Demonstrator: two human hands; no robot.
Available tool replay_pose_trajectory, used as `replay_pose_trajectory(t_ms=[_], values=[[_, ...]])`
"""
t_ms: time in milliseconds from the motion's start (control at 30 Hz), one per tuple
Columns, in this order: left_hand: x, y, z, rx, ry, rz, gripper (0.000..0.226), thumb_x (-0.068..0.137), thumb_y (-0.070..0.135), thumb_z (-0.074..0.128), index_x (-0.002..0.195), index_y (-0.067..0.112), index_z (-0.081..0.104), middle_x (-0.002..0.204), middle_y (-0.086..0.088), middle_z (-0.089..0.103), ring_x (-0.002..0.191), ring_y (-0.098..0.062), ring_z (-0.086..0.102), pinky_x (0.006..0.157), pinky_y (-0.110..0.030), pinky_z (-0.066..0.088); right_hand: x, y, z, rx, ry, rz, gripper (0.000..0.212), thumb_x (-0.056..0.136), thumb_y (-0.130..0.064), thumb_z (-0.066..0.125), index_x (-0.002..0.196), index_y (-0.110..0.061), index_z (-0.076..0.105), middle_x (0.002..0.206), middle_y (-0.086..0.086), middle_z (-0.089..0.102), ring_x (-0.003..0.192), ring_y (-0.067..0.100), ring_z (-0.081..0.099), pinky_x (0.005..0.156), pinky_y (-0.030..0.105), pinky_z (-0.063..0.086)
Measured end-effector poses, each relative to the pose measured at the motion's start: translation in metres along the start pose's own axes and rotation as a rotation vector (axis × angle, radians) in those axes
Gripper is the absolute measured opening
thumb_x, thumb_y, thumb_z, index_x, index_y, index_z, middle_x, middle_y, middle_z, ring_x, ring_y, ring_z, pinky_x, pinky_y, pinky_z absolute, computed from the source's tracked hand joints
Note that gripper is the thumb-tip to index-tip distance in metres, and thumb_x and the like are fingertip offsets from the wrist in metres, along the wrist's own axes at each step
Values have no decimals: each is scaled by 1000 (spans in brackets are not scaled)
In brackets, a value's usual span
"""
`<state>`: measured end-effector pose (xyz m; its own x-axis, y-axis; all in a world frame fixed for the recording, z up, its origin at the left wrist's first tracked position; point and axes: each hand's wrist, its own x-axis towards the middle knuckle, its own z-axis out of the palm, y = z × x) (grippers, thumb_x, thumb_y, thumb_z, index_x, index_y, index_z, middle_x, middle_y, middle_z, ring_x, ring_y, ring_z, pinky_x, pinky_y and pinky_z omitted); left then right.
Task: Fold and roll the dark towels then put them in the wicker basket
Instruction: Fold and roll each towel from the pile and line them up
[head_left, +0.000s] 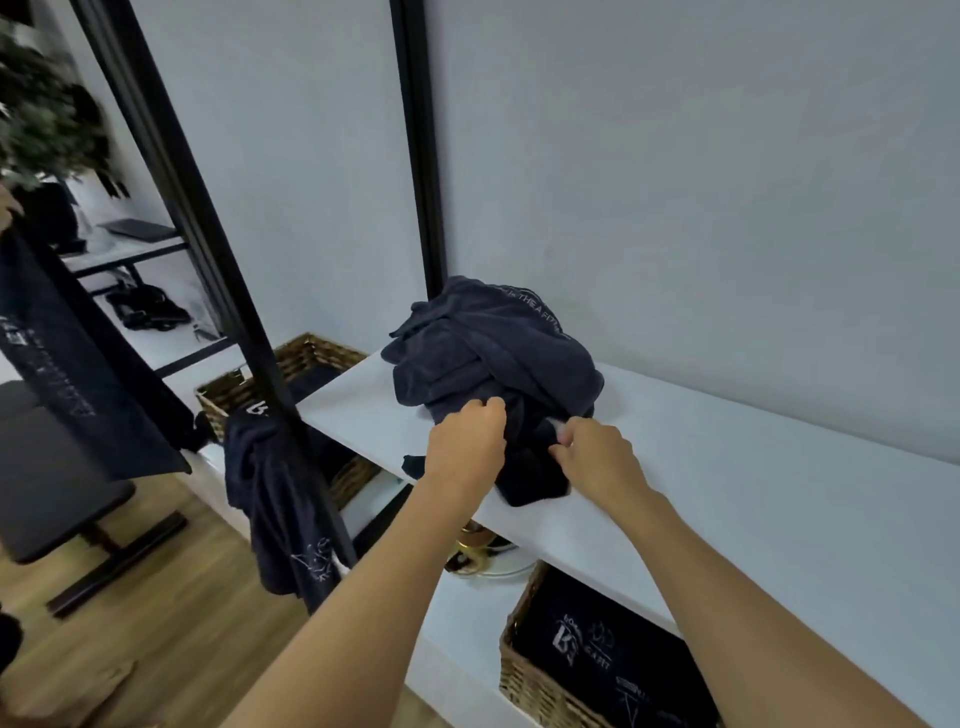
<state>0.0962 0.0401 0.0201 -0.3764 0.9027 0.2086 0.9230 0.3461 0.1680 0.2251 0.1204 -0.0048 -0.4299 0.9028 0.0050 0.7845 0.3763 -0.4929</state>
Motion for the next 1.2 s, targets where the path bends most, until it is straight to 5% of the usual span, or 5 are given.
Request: replay_pose_trajectory(t_ms=[133,400,567,900,1200], values=[[8,1,1,-11,13,21,8,93,10,49,86,13,46,95,-8,58,83,-31,58,63,-35,38,1,0,-3,47,15,7,14,95,-28,53,87,-16,54,91,5,62,83,26,60,71,34,48],[18,-9,-10,-286,120,-15,16,95,25,55,86,13,58,86,-3,62,79,-28,59,67,-36,47,1,-6,-18,347,115,40,9,87,-13,58,95,-14,62,83,-3,61,85,20,59,79,35,51],[41,-10,-49,-639,233,-61,14,98,25,51,86,17,54,81,-3,66,67,-28,65,69,-46,56,9,-22,-66,937,211,88,26,87,-3,50,88,-24,64,79,0,60,65,16,52,51,21,40],[100,12,-162,-1137,351,-173,8,98,15,54,99,9,59,80,-7,61,55,-19,64,45,-25,53,22,2,-207,1492,312,121,7,90,-7,65,95,-5,69,86,5,63,75,16,62,70,29,59],[132,32,-208,-1471,266,-221,14,98,13,51,89,10,62,87,-8,70,72,-25,70,60,-31,59,18,25,-263,1667,452,47,9,87,1,66,97,3,67,102,14,67,80,19,68,66,25,57]])
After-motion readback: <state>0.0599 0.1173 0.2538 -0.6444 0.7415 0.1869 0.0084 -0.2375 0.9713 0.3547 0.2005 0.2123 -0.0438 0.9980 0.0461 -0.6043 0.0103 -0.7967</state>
